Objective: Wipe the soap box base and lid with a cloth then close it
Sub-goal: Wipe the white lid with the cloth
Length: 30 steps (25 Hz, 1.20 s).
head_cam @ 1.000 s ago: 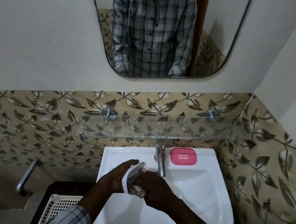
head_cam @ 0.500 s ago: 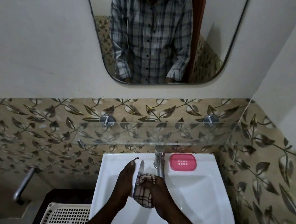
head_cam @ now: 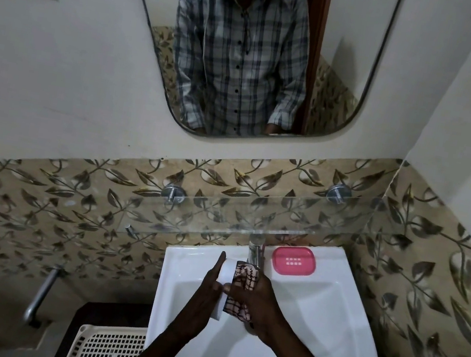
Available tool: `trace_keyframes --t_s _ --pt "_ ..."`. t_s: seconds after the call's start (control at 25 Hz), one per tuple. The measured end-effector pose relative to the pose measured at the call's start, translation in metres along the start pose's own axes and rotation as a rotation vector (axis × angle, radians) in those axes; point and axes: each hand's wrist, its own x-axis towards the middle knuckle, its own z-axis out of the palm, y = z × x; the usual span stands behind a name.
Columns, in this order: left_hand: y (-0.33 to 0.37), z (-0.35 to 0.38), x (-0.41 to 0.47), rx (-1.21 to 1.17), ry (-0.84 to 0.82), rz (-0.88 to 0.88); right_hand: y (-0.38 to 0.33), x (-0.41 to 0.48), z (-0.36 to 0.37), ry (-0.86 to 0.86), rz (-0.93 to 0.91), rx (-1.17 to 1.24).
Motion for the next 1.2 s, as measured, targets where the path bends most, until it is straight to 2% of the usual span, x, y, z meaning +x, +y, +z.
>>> trace_keyframes --t_s 0.08,0.12,0.2,0.24,0.28,0.36,0.52,0.6,0.72,0.8,0.88,0.96,1.04,1.12,1.2 --pt "0.003 -0.003 0.004 -0.251 0.092 -0.29 -0.004 0.001 -0.004 -0.018 -0.085 -0.182" --pt "0.004 -0.011 0.01 -0.38 0.109 -0.456 -0.007 0.002 -0.006 -0.017 -0.172 -0.395" --pt "0.018 -0.025 0.024 -0.567 0.021 -0.74 -0.008 0.0 -0.008 -0.093 -0.324 -0.937" --pt "0.027 -0.029 0.027 -0.624 -0.016 -0.815 -0.006 -0.002 -0.008 -0.138 -0.352 -1.132" --pt "0.035 -0.029 0.031 -0.654 -0.014 -0.837 -0.003 -0.004 -0.007 -0.164 -0.353 -1.222" --pt "0.041 -0.021 0.037 -0.677 0.101 -0.801 0.003 -0.004 -0.006 -0.153 -0.363 -1.192" --pt "0.03 0.005 0.03 -0.608 0.278 -0.612 0.001 -0.005 -0.001 -0.053 -0.185 -0.57" --pt "0.017 0.007 0.016 -0.509 0.341 -0.428 0.006 -0.005 0.005 0.012 -0.11 -0.339" --pt "-0.004 -0.003 -0.002 -0.114 0.251 -0.004 0.004 0.0 0.014 0.125 0.056 -0.042" --pt "-0.016 -0.014 -0.008 0.12 0.109 0.139 -0.004 0.004 0.015 0.148 0.154 0.078" --pt "-0.022 -0.024 -0.013 0.363 -0.014 0.204 -0.012 0.004 0.016 0.137 0.167 0.125" --pt "-0.025 -0.029 -0.016 0.447 -0.048 0.225 -0.013 0.001 0.018 0.072 0.114 0.074" --pt "-0.021 -0.031 -0.012 0.487 -0.075 0.259 -0.009 -0.005 0.021 0.041 0.041 -0.09" --pt "-0.018 -0.032 -0.008 0.386 -0.113 0.205 -0.007 -0.008 0.022 0.133 -0.053 -0.285" --pt "-0.012 -0.031 -0.004 0.0 -0.008 -0.056 -0.012 -0.009 0.018 0.139 -0.191 -0.422"
